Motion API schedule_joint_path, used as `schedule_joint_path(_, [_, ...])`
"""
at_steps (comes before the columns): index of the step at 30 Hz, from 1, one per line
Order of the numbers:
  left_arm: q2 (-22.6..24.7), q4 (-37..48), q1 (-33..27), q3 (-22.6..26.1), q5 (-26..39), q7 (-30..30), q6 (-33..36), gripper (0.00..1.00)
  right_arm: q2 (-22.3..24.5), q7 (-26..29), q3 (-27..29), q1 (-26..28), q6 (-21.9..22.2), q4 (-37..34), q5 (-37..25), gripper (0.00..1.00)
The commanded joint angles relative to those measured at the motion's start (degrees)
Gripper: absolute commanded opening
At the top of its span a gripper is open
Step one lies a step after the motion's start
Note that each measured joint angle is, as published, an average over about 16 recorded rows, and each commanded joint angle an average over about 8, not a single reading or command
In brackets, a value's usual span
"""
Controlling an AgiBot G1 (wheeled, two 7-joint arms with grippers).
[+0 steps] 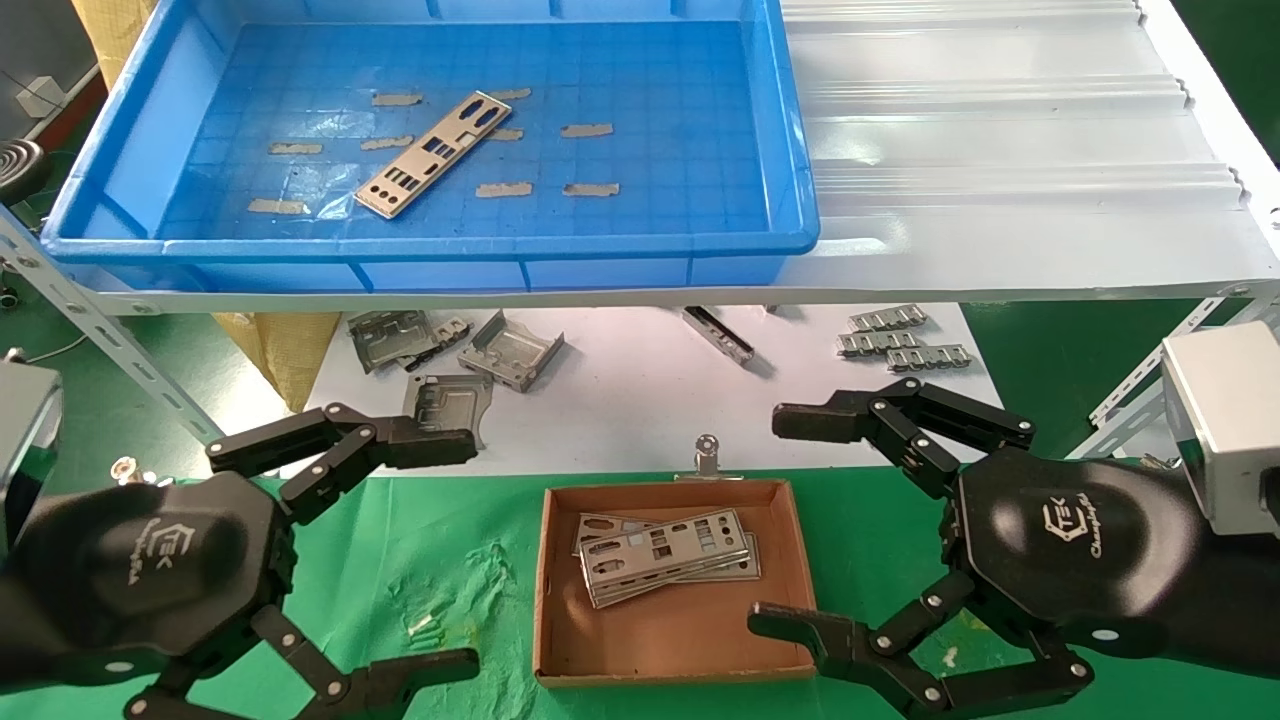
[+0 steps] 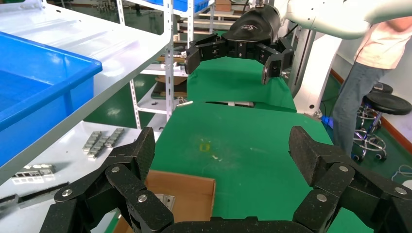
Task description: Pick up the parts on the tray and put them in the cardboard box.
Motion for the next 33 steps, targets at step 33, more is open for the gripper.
schedule_joint_path(33, [0.00, 0.00, 0.00, 0.00, 0.00, 0.00, 0.00, 1.00, 0.00, 0.00, 0.00, 0.00, 0.00, 0.00, 0.00, 1.00])
